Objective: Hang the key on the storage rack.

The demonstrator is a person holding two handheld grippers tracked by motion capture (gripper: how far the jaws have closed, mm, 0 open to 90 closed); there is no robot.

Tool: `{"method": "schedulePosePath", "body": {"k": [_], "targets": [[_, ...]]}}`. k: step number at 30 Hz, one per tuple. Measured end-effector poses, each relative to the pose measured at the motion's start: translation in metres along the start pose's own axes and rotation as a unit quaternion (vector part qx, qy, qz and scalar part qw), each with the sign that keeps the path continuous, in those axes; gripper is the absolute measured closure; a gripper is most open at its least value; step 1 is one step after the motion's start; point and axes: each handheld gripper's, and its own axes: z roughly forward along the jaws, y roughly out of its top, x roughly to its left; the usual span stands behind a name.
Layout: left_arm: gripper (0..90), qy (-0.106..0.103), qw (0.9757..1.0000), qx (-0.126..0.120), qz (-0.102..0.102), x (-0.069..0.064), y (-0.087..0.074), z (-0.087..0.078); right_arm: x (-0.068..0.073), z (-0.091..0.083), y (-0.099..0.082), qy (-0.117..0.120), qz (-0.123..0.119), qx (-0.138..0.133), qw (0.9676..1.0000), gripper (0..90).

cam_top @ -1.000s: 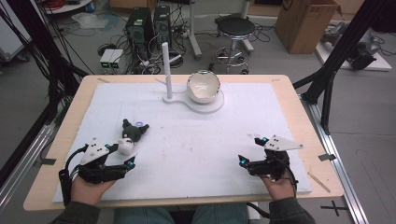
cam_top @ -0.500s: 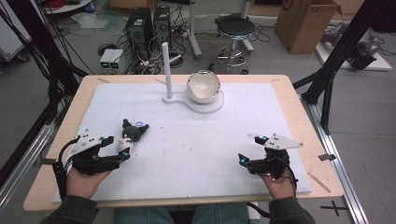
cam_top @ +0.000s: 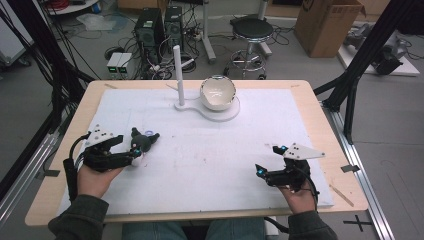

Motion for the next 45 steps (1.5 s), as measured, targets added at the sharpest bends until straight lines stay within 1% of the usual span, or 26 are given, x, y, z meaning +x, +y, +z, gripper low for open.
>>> {"method": "schedulePosePath", "body": {"k": [2,4,6,7,9,15,17,18,20,21,23,24,25,26,28,31,32,33,34,37,38,40,42,43,44,45], "targets": [[27.2,0.010,0.9999,0.005,-0.001,0.002,0.001,0.006,0.000,0.000,0.000,0.001,0.002,0.001,1.0000,8.7],[27.6,0.012,0.9999,0.007,-0.004,0.003,0.001,0.007,0.000,0.001,0.000,0.002,0.001,0.001,1.0000,8.7],[27.8,0.017,0.9998,0.013,-0.002,0.005,0.002,0.013,0.000,0.001,0.000,0.002,0.000,0.001,1.0000,8.7],[27.7,0.017,0.9998,0.013,-0.002,0.005,0.002,0.013,0.000,0.001,0.000,0.002,0.001,0.001,1.0000,8.7],[27.9,0.025,0.9995,0.018,-0.005,0.007,0.002,0.017,0.000,0.001,0.000,0.002,0.001,0.000,1.0000,8.6],[29.4,0.026,0.9993,0.026,-0.008,0.007,0.002,0.025,0.000,0.001,0.000,0.003,0.000,-0.001,1.0000,8.7],[30.1,0.031,0.9990,0.030,-0.009,0.006,0.002,0.029,0.000,0.001,0.000,0.004,0.000,-0.001,1.0000,8.6],[30.2,0.031,0.9988,0.036,-0.009,0.006,0.001,0.032,0.000,0.001,0.000,0.004,0.000,-0.001,1.0000,8.7],[30.7,0.032,0.9988,0.036,-0.011,0.006,0.000,0.034,0.000,0.001,0.000,0.004,-0.001,-0.001,1.0000,8.7],[31.0,0.035,0.9984,0.043,-0.009,0.005,-0.001,0.037,0.000,0.001,0.000,0.004,0.000,-0.001,1.0000,8.7],[31.7,0.039,0.9981,0.046,-0.008,0.005,-0.002,0.038,0.000,0.001,0.000,0.004,0.001,-0.001,1.0000,8.7],[31.9,0.041,0.9977,0.053,-0.009,0.005,-0.003,0.041,0.000,0.001,0.000,0.004,0.000,-0.002,1.0000,8.7],[31.9,0.046,0.9974,0.054,-0.010,0.005,-0.003,0.042,0.000,0.001,-0.001,0.005,-0.001,-0.001,1.0000,8.7],[32.1,0.046,0.9974,0.054,-0.010,0.005,-0.003,0.042,0.000,0.001,-0.001,0.005,-0.001,-0.001,1.0000,8.7],[32.4,0.054,0.9964,0.065,-0.007,0.005,-0.006,0.045,0.000,0.001,-0.001,0.005,-0.001,0.000,1.0000,8.7],[32.7,0.054,0.9963,0.066,-0.010,0.005,-0.008,0.047,-0.001,0.001,-0.001,0.005,-0.002,-0.002,1.0000,8.7],[33.0,0.055,0.9961,0.068,-0.010,0.006,-0.009,0.048,0.000,0.001,-0.001,0.005,0.002,0.000,1.0000,8.7],[33.3,0.054,0.9958,0.073,-0.014,0.006,-0.013,0.050,-0.001,0.001,-0.001,0.005,0.001,-0.001,1.0000,8.7],[33.5,0.054,0.9958,0.073,-0.014,0.006,-0.013,0.050,-0.001,0.001,-0.001,0.005,0.001,-0.001,1.0000,8.7],[34.1,0.054,0.9949,0.084,-0.014,0.004,-0.017,0.054,-0.001,0.001,-0.001,0.006,0.001,0.000,1.0000,8.7],[34.4,0.054,0.9949,0.084,-0.015,0.004,-0.018,0.055,0.000,0.001,-0.001,0.006,0.002,0.000,1.0000,8.7],[34.5,0.057,0.9943,0.089,-0.011,0.003,-0.018,0.057,-0.001,0.001,-0.001,0.006,-0.001,-0.001,1.0000,8.7],[35.9,0.065,0.9937,0.091,-0.010,0.002,-0.018,0.058,-0.001,0.001,-0.001,0.006,-0.001,-0.001,1.0000,8.7],[36.3,0.065,0.9937,0.091,-0.010,0.002,-0.018,0.058,-0.001,0.001,-0.001,0.006,-0.001,-0.001,1.0000,8.7],[37.0,0.070,0.9930,0.095,-0.007,0.001,-0.018,0.058,0.000,0.001,-0.001,0.006,-0.001,-0.001,1.0000,8.7],[37.4,0.070,0.9930,0.095,-0.007,0.001,-0.018,0.058,0.000,0.001,-0.001,0.007,-0.001,-0.001,1.0000,8.7]]}}
